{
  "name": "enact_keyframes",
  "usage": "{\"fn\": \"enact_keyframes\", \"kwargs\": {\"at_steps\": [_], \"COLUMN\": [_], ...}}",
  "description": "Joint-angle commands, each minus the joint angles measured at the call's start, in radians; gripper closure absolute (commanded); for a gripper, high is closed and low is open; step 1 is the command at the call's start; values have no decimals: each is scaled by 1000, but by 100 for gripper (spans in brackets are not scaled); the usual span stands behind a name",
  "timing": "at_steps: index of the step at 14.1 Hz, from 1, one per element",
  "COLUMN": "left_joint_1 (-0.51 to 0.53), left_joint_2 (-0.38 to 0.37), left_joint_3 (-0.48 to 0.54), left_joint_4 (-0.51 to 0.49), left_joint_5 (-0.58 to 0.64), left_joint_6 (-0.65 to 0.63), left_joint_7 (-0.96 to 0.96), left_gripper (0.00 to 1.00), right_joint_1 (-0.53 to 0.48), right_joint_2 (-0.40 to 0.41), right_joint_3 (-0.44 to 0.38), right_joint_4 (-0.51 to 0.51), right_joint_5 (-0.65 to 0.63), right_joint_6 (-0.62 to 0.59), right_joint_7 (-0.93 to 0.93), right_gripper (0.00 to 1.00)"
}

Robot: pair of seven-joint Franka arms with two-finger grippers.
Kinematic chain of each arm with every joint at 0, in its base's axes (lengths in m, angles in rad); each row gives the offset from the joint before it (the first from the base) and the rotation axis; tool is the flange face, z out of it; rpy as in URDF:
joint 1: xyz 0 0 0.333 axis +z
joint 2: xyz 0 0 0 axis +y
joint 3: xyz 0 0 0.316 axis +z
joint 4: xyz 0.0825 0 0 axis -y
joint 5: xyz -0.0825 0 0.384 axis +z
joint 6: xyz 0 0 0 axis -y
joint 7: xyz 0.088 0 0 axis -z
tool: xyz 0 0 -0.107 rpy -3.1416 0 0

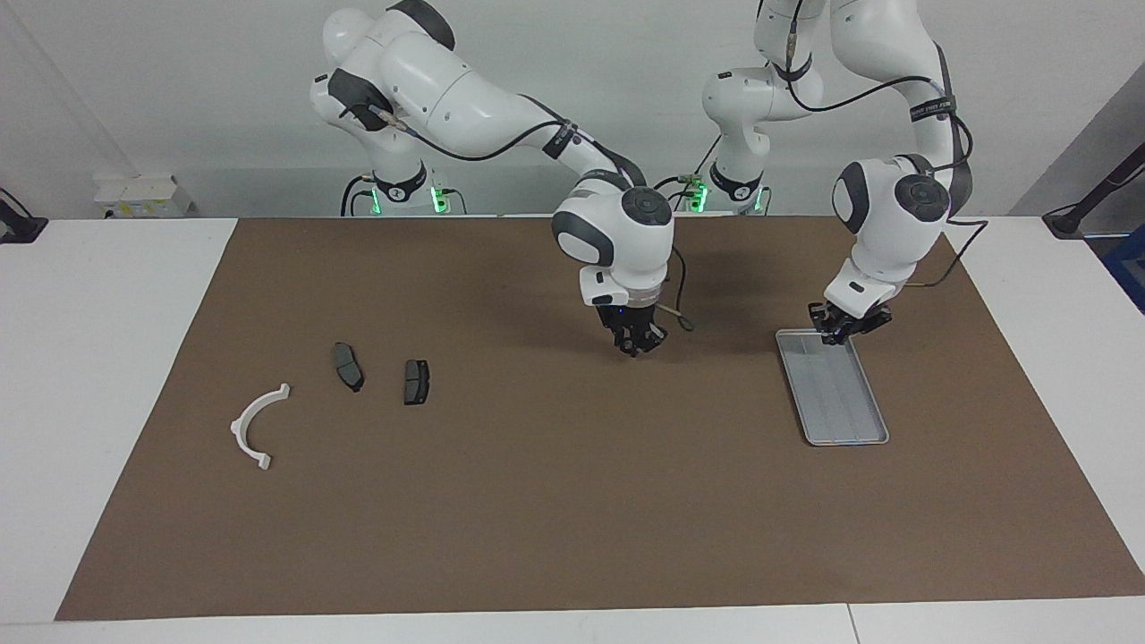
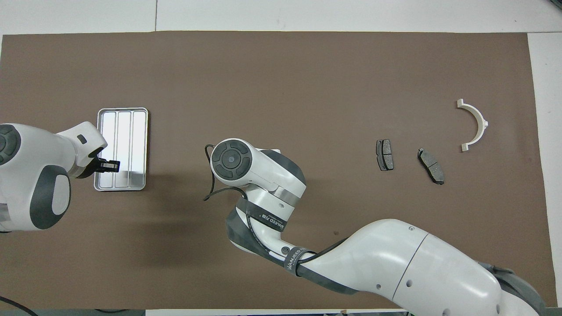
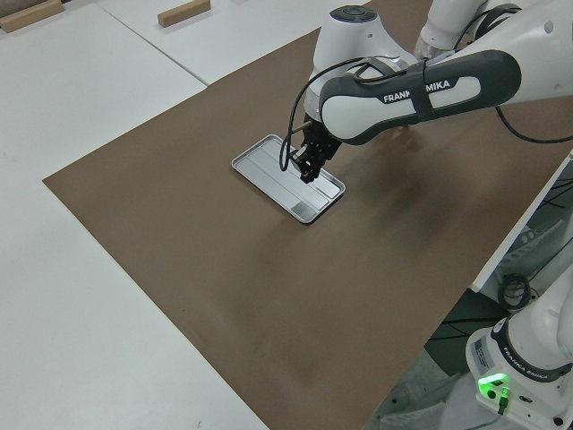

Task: Pick bearing gear from pile to tray
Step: 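Place the bearing in the tray while the right gripper grasps another bearing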

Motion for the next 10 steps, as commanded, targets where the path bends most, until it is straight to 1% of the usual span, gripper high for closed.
{"fn": "enact_keyframes", "kwargs": {"at_steps": [1, 3, 5, 6, 7, 8, 10], "left_joint_1": [30, 31, 32, 31, 27, 21, 14], "left_joint_2": [3, 17, 25, 29, 40, 48, 62], "left_joint_3": [-6, -6, -5, -6, -6, -6, -6], "left_joint_4": [-43, -45, -53, -54, -57, -59, -59], "left_joint_5": [-18, -18, -18, -18, -18, -18, -18], "left_joint_6": [76, 90, 102, 115, 130, 144, 155], "left_joint_7": [21, 21, 21, 21, 16, 9, -8], "left_gripper": [100, 100, 100, 100, 100, 100, 100], "right_joint_1": [-26, -40, -44, -46, -44, -46, -61], "right_joint_2": [-10, -11, -13, -14, -17, -25, -25], "right_joint_3": [8, 0, -2, -3, -5, -5, -3], "right_joint_4": [-48, -101, -102, -99, -94, -80, -9], "right_joint_5": [-36, -66, -71, -71, -70, -71, -65], "right_joint_6": [75, 141, 135, 129, 117, 85, -13], "right_joint_7": [19, 25, 25, 24, 25, 22, 7], "right_gripper": [100, 100, 100, 92, 6, 0, 0]}}
